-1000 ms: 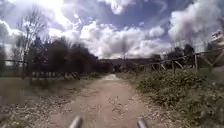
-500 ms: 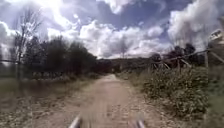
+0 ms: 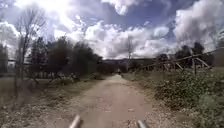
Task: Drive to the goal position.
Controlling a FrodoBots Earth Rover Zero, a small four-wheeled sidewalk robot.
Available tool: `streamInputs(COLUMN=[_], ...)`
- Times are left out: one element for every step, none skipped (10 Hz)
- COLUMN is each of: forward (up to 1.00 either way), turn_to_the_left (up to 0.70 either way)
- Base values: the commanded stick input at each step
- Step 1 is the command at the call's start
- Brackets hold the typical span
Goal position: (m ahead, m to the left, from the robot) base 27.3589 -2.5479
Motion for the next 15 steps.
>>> streamInputs(forward=[1.0,1.0,1.0,1.0,1.0,1.0,1.0,1.0,1.0,1.0,1.0,1.0,1.0,1.0,1.0], turn_to_the_left=[0.0,0.05,0.1,0.15,0.21,0.26,0.09,-0.04,-0.11,-0.19,-0.26,-0.21,-0.14,-0.06,0.0])
